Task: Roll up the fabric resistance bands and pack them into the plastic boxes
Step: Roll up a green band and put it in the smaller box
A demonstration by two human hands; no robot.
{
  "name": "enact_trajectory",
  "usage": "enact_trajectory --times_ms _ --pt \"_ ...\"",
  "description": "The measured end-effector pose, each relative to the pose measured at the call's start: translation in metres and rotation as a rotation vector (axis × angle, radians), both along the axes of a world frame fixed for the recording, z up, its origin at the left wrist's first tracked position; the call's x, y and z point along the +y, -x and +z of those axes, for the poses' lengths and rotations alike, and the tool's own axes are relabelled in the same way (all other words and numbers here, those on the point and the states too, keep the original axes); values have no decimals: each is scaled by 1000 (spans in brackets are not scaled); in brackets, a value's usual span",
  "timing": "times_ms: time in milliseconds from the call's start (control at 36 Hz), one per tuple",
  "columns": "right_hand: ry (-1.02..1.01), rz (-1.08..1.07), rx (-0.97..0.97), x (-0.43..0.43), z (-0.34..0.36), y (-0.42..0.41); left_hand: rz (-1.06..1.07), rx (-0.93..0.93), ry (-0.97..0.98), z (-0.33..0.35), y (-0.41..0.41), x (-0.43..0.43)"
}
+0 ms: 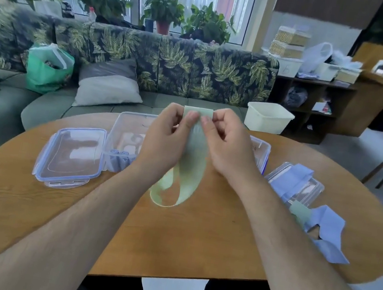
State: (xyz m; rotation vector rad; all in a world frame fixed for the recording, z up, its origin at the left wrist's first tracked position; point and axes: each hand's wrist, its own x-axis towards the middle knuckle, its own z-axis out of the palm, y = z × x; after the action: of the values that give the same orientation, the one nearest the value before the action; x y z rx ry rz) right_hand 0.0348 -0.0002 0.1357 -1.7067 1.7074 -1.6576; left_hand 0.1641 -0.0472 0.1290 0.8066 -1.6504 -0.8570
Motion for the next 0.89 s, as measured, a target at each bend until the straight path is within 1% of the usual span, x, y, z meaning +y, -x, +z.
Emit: enact_trajectory --times_ms 139,278,417,500,583,667,722,778,889 --pt "-16 38 -58 11 24 -9 21 -39 32 26 -3 10" --pt "-69 6 -180 16 37 -11 -82 48 -74 40 -6 17" --pt "-147 63 -325 16 27 -11 -134 58 -99 31 -6 20" --pt "-136 59 -335 15 14 -10 -174 38 -163 15 -7 22" --pt "-132 18 -360 13 3 -6 -281 -6 -247 -7 -10 26" --pt "-170 -49 -290 5 -8 -2 -358 -66 -351 -32 -12 33" --pt "-232 -84 -210 1 -17 1 -350 -78 -361 -48 -11 33" --pt "-291 -83 -173 0 -27 2 -296 -83 -335 -61 -8 30" --pt "-367 6 -245 5 -48 5 -213 -75 -375 -77 -6 19"
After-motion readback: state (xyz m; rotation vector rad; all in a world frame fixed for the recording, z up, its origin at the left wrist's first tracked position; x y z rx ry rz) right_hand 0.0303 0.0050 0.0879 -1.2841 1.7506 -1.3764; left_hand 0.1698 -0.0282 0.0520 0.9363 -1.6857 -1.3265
